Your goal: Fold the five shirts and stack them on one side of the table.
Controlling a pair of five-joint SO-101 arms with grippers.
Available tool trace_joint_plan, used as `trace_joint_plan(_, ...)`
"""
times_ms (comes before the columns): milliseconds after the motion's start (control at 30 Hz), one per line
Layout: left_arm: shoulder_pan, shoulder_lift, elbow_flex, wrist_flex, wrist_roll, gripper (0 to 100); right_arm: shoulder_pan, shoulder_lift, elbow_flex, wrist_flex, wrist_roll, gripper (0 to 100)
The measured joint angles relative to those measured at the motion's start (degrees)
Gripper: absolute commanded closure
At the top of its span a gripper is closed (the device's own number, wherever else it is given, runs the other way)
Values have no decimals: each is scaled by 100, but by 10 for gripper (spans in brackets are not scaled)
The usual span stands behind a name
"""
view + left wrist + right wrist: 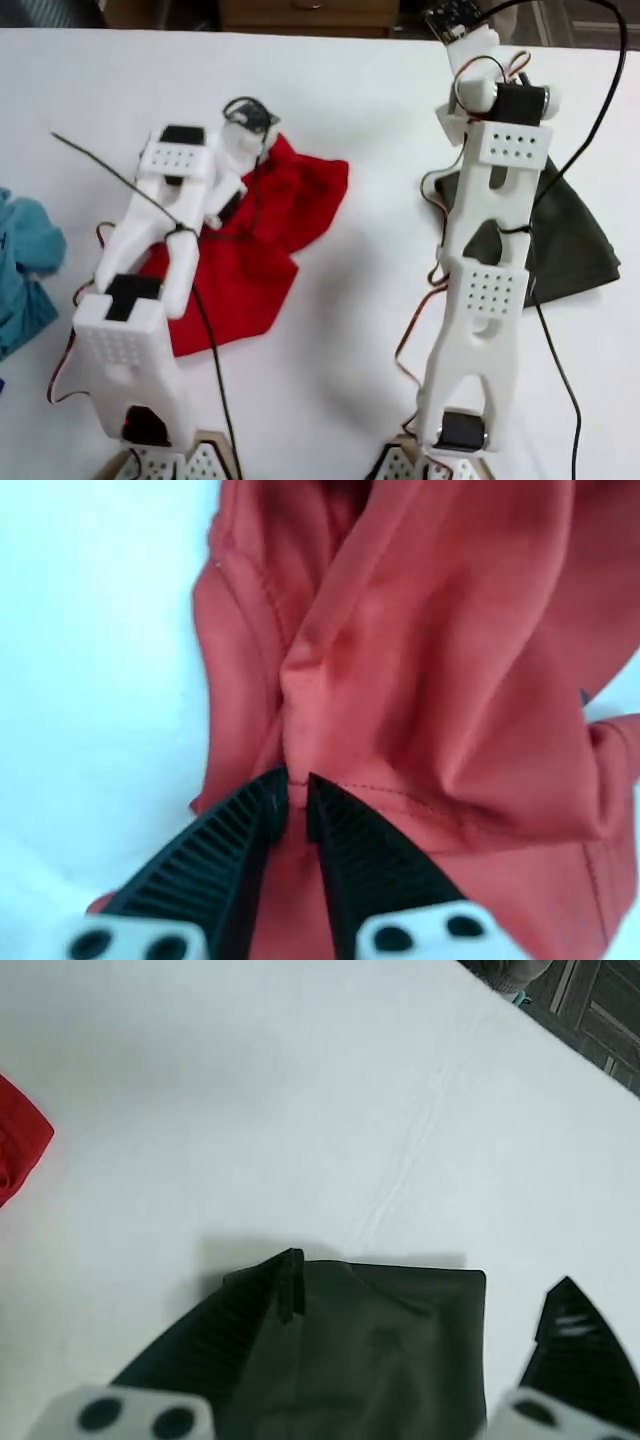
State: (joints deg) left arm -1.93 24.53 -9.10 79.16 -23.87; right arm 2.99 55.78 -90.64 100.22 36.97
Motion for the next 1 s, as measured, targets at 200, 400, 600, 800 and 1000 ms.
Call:
trace_joint_plan(200, 0, -149, -1363, 1451, 9, 979, -70, 0, 607, 0, -9, 637)
trace_joint_plan(400, -290, -1688, -1451, 2189, -193, 979, -818, 0, 1002, 0, -404, 637)
trace_joint_plan(600, -1187, -4220, 343, 2207, -985, 979, -1477, 0, 1002, 0, -1055, 637)
trace_joint_plan(800, -2066, -6321, 2479, 2215, -1635, 979, -2426, 0, 1002, 0, -1582, 637)
trace_joint_plan(1000, -4202, -7464, 3297, 2145, -2629, 979, -3200, 0, 1090, 0, -1635, 637)
